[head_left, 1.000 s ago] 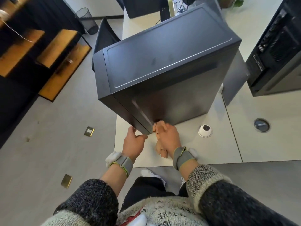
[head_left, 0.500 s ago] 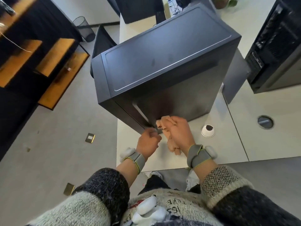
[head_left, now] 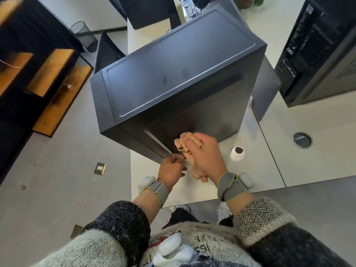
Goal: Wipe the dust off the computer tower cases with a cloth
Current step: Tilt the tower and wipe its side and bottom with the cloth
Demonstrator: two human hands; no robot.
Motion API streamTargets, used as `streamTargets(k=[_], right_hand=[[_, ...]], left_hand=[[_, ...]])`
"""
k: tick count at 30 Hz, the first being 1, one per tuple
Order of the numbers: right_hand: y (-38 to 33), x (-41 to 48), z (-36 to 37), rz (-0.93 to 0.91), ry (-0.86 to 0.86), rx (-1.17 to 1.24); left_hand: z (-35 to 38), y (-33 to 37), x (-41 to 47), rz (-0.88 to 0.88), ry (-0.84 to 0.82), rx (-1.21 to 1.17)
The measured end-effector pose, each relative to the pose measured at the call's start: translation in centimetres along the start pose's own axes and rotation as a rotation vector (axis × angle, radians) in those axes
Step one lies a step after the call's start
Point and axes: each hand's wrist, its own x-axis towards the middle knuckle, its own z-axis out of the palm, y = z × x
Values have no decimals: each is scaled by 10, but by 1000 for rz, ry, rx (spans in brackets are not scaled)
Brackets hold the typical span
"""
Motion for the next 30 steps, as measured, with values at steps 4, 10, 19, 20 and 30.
streamTargets(k=[4, 10, 19, 20, 30], right_hand=[[27, 4, -5, 204, -29, -25], [7, 8, -19, 236, 24, 163], [23, 9, -23, 288, -23, 33], [16, 9, -25, 224, -14, 36], [34, 15, -32, 372, -24, 43]], left_hand=[[0, -4, 2, -8, 32, -42], [4, -5, 2, -12, 33, -96], [18, 1, 5, -1, 1, -91], [19, 2, 5, 3, -1, -88], [22, 10, 7, 19, -7, -63]])
